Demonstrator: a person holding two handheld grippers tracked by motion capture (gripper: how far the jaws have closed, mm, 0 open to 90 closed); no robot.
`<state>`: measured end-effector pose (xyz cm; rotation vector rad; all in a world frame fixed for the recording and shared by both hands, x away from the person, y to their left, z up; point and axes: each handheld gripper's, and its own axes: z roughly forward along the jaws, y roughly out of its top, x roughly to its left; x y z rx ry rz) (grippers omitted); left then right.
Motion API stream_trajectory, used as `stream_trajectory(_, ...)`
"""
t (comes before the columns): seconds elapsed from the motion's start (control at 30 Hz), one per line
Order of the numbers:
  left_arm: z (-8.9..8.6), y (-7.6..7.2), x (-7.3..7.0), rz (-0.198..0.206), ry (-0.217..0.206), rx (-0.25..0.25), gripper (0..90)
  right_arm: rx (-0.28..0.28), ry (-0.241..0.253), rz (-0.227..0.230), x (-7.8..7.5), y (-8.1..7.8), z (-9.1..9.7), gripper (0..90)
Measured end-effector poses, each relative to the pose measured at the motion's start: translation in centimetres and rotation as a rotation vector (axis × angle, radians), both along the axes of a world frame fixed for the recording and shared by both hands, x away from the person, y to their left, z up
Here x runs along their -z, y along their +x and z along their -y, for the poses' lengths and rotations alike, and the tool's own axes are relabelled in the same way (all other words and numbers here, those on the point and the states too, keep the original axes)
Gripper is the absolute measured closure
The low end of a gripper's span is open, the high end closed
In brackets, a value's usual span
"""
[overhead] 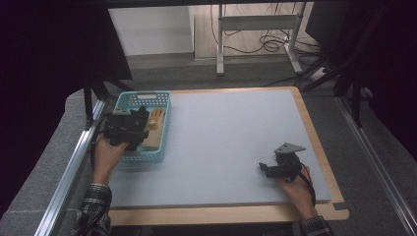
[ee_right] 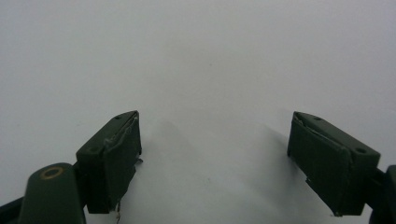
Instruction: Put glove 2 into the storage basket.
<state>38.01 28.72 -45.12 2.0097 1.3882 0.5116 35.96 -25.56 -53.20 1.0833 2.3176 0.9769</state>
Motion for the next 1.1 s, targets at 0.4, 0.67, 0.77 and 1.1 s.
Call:
stream_trajectory(0.4, 1.5, -0.9, -0.4, 0.029, -0.007, 0.049, 0.7, 0.002, 0.000, 0.001, 0.0, 0.0, 0.0, 17.3)
stream_trajectory(0.67, 2.5, -1.4, -0.7, 0.041, -0.022, 0.080, 0.5, 0.002, -0.002, 0.002, 0.0, 0.0, 0.0, 17.3)
stream_trajectory(0.77, 2.7, -1.5, -0.7, 0.045, -0.024, 0.092, 0.4, 0.002, -0.002, 0.002, 0.0, 0.0, 0.0, 17.3)
stream_trajectory(1.1, 3.7, -2.1, -0.9, 0.066, -0.022, 0.123, 0.1, 0.002, -0.002, 0.003, 0.0, 0.0, 0.0, 17.3)
